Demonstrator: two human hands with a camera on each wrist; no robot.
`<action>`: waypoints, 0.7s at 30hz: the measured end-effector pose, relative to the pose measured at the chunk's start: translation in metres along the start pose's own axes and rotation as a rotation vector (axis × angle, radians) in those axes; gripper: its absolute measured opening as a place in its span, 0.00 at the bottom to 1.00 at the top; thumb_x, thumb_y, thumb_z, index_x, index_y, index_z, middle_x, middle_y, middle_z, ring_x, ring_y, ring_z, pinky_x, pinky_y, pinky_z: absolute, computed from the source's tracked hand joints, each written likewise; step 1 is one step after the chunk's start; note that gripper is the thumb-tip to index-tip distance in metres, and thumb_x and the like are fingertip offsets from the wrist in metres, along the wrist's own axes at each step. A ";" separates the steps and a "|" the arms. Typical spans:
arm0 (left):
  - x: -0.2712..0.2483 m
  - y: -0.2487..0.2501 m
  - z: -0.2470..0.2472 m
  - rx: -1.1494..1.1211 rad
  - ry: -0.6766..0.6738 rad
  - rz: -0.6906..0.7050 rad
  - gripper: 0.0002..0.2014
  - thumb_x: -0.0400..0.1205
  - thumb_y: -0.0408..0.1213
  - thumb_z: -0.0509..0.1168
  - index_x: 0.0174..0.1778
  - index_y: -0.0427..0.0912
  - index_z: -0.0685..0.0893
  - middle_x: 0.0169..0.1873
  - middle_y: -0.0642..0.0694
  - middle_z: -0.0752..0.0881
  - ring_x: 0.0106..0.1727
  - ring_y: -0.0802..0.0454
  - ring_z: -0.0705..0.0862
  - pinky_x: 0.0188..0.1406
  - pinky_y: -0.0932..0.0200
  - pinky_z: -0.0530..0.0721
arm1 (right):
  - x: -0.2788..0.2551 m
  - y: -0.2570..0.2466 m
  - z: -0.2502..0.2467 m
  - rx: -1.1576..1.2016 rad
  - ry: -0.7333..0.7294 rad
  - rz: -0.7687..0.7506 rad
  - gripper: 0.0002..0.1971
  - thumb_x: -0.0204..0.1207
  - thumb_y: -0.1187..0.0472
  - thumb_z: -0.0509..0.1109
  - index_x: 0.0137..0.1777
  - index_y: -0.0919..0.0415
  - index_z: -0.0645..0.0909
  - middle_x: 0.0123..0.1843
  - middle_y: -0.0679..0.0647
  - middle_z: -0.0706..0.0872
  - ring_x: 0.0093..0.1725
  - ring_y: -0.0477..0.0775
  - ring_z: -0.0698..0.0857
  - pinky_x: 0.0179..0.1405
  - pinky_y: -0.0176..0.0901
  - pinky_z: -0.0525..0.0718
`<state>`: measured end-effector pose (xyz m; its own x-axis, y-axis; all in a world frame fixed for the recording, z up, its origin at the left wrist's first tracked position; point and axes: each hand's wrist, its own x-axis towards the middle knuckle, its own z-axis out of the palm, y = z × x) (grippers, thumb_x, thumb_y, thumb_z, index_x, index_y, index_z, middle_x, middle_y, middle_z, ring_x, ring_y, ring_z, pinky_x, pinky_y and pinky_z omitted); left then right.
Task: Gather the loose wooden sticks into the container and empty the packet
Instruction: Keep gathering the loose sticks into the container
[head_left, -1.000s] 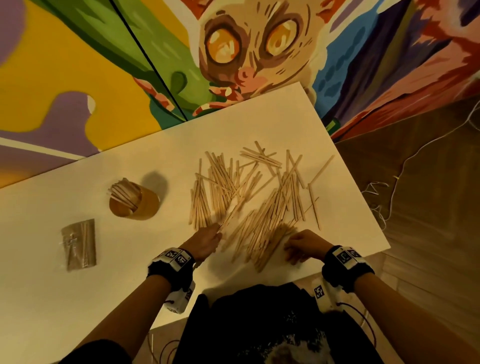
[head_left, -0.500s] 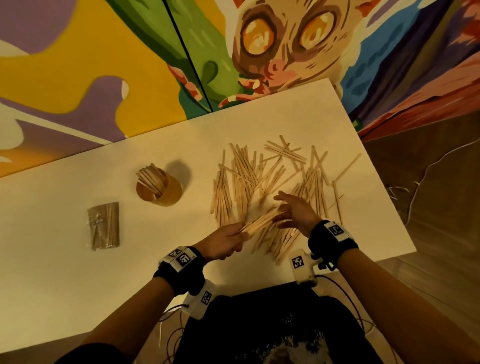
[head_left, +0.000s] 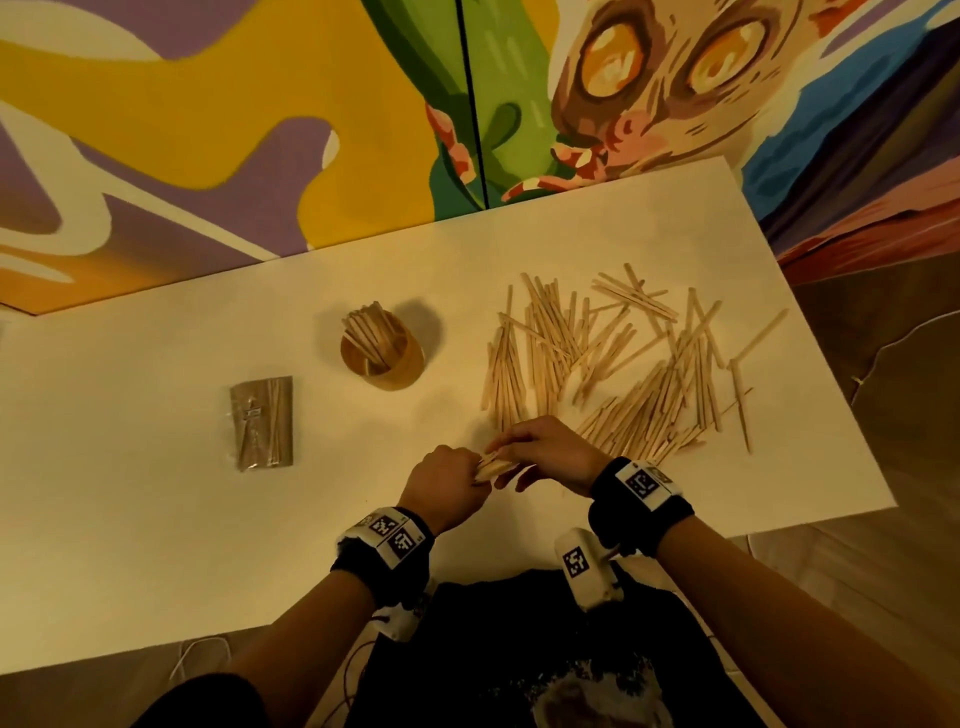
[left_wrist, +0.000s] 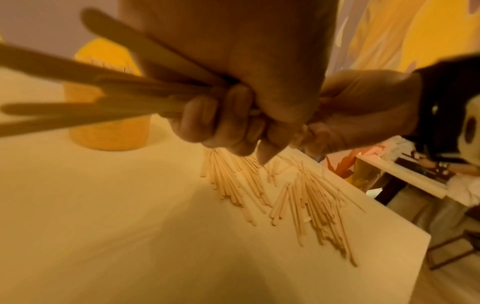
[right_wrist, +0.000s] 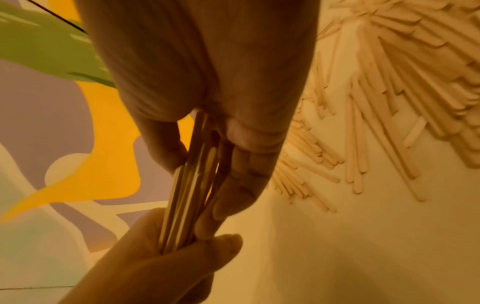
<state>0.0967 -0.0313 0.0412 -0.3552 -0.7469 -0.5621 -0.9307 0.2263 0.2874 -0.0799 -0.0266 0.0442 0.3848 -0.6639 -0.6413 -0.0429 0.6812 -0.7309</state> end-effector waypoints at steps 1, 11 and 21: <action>-0.001 -0.005 0.000 0.025 0.026 -0.004 0.13 0.80 0.48 0.61 0.50 0.45 0.86 0.43 0.40 0.88 0.42 0.41 0.85 0.33 0.55 0.72 | 0.004 -0.001 0.006 -0.017 0.012 -0.011 0.09 0.81 0.69 0.67 0.56 0.74 0.83 0.47 0.68 0.89 0.39 0.57 0.89 0.34 0.41 0.84; -0.003 -0.067 -0.013 -0.273 0.126 0.038 0.05 0.82 0.41 0.61 0.49 0.46 0.80 0.40 0.41 0.87 0.41 0.39 0.84 0.37 0.48 0.80 | 0.041 -0.005 0.069 0.102 0.198 -0.169 0.11 0.83 0.53 0.65 0.55 0.62 0.78 0.46 0.62 0.88 0.38 0.59 0.87 0.30 0.43 0.78; -0.001 -0.115 -0.038 -1.675 0.288 -0.251 0.21 0.85 0.48 0.63 0.27 0.46 0.66 0.21 0.49 0.60 0.20 0.54 0.58 0.20 0.62 0.58 | 0.064 0.024 0.112 0.075 -0.161 0.455 0.11 0.82 0.70 0.59 0.59 0.76 0.77 0.44 0.70 0.89 0.39 0.63 0.91 0.50 0.54 0.88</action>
<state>0.2071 -0.0801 0.0386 -0.0257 -0.7810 -0.6240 0.2086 -0.6147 0.7607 0.0468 -0.0188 0.0116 0.4803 -0.2415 -0.8432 -0.1753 0.9155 -0.3621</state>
